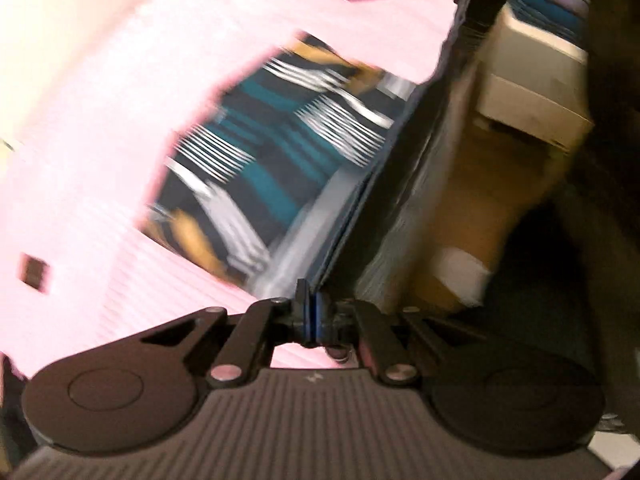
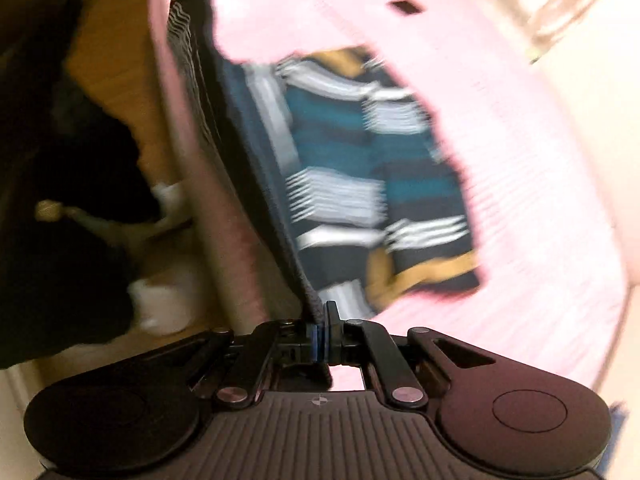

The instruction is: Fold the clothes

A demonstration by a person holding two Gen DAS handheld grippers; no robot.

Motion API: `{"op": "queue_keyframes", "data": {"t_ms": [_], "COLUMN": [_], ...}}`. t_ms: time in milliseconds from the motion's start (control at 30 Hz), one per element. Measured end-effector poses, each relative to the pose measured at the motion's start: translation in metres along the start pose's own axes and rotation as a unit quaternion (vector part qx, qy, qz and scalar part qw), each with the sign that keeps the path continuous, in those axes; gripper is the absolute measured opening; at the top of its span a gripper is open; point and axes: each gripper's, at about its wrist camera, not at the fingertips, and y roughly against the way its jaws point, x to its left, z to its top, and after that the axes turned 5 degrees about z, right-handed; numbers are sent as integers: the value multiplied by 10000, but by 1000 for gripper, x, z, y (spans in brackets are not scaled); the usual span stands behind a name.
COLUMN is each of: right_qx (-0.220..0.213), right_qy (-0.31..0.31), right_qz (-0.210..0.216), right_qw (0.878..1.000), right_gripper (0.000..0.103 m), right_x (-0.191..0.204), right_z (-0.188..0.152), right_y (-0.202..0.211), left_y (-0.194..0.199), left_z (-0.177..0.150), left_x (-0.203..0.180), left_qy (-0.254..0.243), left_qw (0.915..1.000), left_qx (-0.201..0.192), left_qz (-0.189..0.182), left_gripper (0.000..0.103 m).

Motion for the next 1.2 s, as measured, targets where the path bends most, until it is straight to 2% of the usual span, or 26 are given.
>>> {"op": "queue_keyframes", "data": {"t_ms": [133,233,367,500,600,667,800,900,933,967,1000,1033,1100,1200], "right_qx": [-35,75,358,731,961,1038,1067,971,930,896,856,779,605,381], "right_qy": [175,147,23,-167,-399,-566,-853,-1217,-1349,-1452,-1539,-1659,-2013,-2620], "right_qz": [-340,-416,-276,-38,191,305,454,474,439,313,137,-11,-309,-843], "right_qw": [9993,9990,9990,9972,9944,9925,9896,9867,9855,9848,9843,9831,9772,9606], "right_gripper": [1,1,1,1,1,1,1,2,7,28,40,41,41,41], "right_x": [-78,-131,-200,-253,-281,-294,-308,-304,-304,-304,-299,-296,-303,-315], "right_z": [30,50,66,72,70,69,66,58,55,53,52,50,43,33], "right_y": [-24,-57,-124,-197,-246,-270,-300,-307,-309,-311,-308,-301,-292,-274], "left_y": [-25,-68,-144,-226,-278,-299,-324,-325,-325,-325,-324,-323,-321,-308], "left_z": [39,62,78,83,82,75,63,56,54,52,50,48,41,31], "left_x": [76,128,192,231,243,246,252,255,256,258,263,268,284,306], "left_qy": [-53,106,324,502,502,550,667,824,876,935,1018,1105,1377,1879], "left_qw": [9992,9992,9992,9986,9979,9971,9954,9942,9937,9934,9934,9931,9900,9803], "left_qx": [-185,-179,-128,14,153,200,262,266,268,267,259,260,307,329], "left_qz": [338,349,173,-170,-384,-494,-635,-640,-642,-607,-451,-289,52,515], "left_gripper": [1,1,1,2,2,2,3,7,12,14,12,9,9,9]}}
